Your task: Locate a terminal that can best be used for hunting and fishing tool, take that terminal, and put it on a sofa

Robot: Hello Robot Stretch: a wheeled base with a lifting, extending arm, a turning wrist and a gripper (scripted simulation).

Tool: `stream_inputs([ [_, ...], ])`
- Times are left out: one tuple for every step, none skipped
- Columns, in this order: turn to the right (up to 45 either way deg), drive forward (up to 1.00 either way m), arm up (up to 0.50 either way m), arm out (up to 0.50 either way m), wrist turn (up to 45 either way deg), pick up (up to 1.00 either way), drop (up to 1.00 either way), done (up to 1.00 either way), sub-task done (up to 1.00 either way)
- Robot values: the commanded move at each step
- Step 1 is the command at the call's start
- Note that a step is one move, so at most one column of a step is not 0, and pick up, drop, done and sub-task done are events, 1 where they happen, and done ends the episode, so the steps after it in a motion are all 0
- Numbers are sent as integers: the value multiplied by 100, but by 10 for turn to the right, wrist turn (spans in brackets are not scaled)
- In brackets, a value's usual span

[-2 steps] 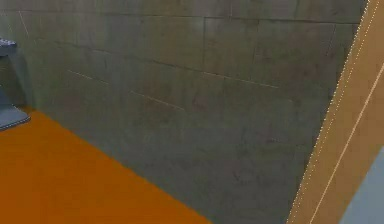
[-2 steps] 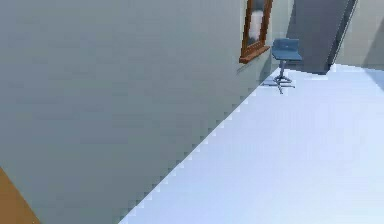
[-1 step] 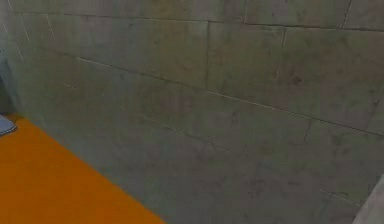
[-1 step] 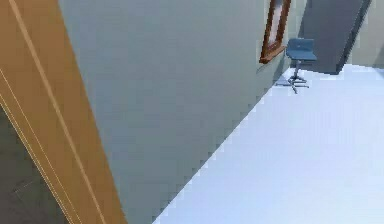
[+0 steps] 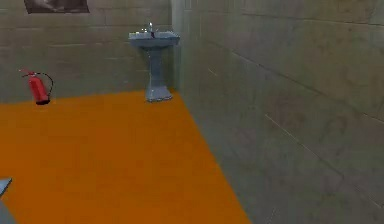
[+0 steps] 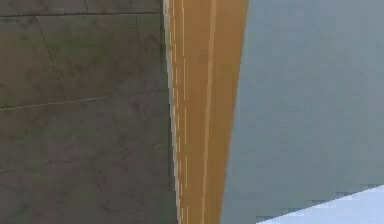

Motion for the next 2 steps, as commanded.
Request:
stream_inputs([
  [0, 100, 0, 0, 0, 0, 0, 0, 0],
  [-270, 0, 0, 0, 0, 0, 0, 0, 0],
])
